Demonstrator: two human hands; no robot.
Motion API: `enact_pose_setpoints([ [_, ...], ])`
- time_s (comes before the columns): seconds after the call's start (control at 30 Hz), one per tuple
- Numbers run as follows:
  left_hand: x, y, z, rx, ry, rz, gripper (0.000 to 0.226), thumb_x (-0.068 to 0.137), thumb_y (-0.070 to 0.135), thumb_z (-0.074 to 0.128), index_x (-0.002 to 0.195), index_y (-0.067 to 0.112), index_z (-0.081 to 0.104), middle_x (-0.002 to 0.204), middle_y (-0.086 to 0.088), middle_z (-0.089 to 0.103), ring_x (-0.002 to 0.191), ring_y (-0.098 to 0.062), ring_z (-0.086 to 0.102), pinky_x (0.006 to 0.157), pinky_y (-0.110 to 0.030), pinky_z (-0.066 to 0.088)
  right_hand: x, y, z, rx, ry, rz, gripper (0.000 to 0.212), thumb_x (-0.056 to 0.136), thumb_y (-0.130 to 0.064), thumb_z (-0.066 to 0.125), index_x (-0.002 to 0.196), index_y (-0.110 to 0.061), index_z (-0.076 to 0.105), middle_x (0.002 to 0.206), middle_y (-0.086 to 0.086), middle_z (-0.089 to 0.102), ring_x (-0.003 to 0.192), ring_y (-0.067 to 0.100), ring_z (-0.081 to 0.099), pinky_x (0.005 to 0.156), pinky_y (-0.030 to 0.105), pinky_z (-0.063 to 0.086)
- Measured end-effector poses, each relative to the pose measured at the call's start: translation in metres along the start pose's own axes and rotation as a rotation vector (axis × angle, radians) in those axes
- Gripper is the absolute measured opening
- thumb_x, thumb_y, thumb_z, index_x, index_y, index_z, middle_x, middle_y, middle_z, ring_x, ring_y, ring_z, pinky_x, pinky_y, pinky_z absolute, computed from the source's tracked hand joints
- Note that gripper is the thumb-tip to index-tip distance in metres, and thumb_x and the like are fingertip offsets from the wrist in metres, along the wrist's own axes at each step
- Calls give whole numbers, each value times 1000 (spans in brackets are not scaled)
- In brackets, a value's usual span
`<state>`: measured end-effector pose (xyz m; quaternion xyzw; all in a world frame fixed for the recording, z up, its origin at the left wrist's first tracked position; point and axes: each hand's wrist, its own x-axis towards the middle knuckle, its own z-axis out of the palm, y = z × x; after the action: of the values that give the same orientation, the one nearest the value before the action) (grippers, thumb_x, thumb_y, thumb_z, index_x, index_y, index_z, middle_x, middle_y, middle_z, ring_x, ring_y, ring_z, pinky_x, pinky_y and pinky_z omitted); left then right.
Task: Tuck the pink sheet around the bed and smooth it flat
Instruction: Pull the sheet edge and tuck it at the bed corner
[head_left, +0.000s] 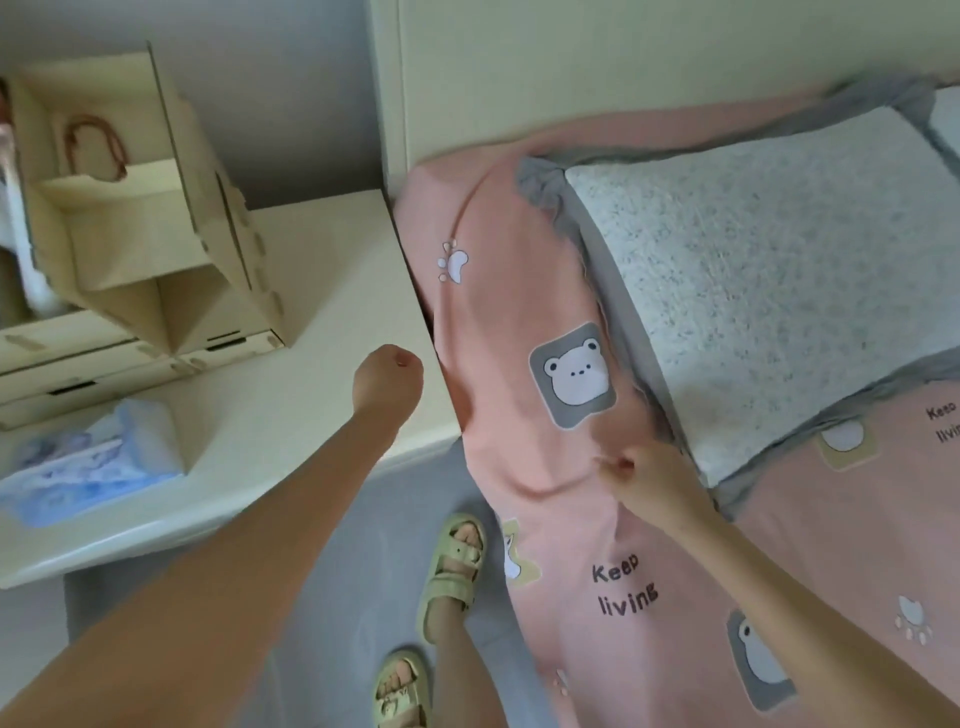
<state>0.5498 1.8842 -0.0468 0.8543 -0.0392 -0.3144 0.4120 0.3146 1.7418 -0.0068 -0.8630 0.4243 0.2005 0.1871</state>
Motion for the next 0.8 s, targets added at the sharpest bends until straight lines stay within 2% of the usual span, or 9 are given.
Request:
enact_pose_setpoints([
  [0.07,26,16,3,22,14,-33,13,86,9,41,77,11,51,77,-12,47,72,-22,43,69,-34,41,35,-14,-15,157,143,-19,8,91,-38,53,93,-31,56,64,-4,52,70,24,51,58,27,34],
  [0.1,40,26,5,14,26,-68,15,88,11,42,76,8,51,76,-13,48,72,-24,46,71,-36,44,54,-24,-20,172,176,0,24,91,-41,51,109,-26,56,76,-2,59,78,25,57,62,27,37],
  [0.2,84,58,10,-132,71,-218,32,92,17,40,64,4,47,53,-6,54,68,-30,57,73,-32,47,110,-47,-33,142,247,116,51,88,-56,49,97,-6,57,94,13,67,92,31,62,64,28,36],
  [0.3,121,84,21,-144,64,-243,39,93,26,41,58,8,42,56,-5,50,69,-29,59,59,-27,40,156,-66,-39,126,182,179,66,86,-65,43,100,-2,58,95,13,67,91,31,65,63,28,38],
  [0.43,157,102,43,-175,-123,-217,13,72,12,52,60,8,49,50,-10,53,52,-28,51,79,-40,51,195,-78,-32,73,71,64,39,95,-36,44,105,-2,60,109,16,62,102,31,62,74,29,46],
  [0.5,167,104,54,-104,-154,-187,6,67,9,46,62,6,45,42,-9,52,42,-25,46,67,-31,46,204,-79,-25,7,30,34,29,96,-20,45,115,-1,56,119,16,59,108,30,60,84,32,48],
  [0.57,175,101,61,-56,-140,-131,12,85,6,39,74,6,44,50,-11,56,43,-27,45,56,-25,42,211,-78,-21,-12,35,43,30,93,-12,45,119,1,54,119,16,59,108,29,60,85,31,49],
  [0.7,182,92,55,151,-75,26,17,89,5,37,75,9,46,71,-11,53,60,-29,48,60,-33,46,212,-83,-23,86,95,34,20,90,-11,45,95,3,58,101,20,64,93,33,62,73,34,46],
  [0.8,185,99,32,400,73,145,25,83,1,40,61,12,36,58,-3,39,66,-28,37,48,-29,23,203,-83,-29,167,150,46,10,88,-10,45,80,-7,50,93,18,63,86,34,60,65,33,39],
])
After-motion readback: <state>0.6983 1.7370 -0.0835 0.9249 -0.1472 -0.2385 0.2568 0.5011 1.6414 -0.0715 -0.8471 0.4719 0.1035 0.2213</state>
